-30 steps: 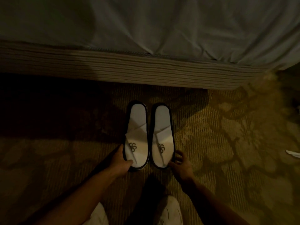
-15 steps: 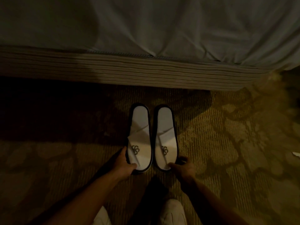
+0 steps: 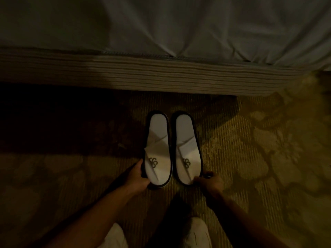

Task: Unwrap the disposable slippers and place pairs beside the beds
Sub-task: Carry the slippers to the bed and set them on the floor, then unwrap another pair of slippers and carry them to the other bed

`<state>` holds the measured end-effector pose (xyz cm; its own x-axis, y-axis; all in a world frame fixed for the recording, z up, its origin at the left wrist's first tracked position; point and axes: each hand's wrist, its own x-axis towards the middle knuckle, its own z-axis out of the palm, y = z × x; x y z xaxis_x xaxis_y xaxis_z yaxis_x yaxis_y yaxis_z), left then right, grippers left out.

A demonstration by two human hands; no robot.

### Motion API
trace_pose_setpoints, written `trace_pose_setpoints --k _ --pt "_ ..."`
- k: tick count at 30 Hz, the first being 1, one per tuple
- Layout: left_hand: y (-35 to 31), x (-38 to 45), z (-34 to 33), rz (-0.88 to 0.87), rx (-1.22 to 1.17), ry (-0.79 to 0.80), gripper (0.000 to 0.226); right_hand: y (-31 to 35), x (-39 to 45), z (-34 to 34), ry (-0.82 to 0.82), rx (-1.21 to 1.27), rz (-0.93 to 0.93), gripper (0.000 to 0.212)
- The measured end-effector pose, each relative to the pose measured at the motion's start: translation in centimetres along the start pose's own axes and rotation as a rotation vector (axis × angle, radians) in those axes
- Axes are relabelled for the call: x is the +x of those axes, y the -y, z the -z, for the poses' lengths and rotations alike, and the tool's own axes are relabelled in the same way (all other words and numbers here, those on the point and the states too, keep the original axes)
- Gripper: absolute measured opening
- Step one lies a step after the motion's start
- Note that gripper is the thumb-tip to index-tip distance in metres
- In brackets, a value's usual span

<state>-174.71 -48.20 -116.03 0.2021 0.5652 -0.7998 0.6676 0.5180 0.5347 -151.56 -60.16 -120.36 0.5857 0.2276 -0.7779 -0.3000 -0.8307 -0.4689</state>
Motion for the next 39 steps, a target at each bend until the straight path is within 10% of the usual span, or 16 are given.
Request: trace_pose_setpoints --k 11,39 --pt "-4.4 -10.1 3.4 -0.03 0.077 0.078 0.083 4.4 -11.0 7.0 0.043 -0.178 0.071 0.05" --pt "-45.5 -73.6 22.1 -0.491 0.884 -0.209 0.071 40.8 -74.5 37.6 -0.103 -0.812 1.138 0.047"
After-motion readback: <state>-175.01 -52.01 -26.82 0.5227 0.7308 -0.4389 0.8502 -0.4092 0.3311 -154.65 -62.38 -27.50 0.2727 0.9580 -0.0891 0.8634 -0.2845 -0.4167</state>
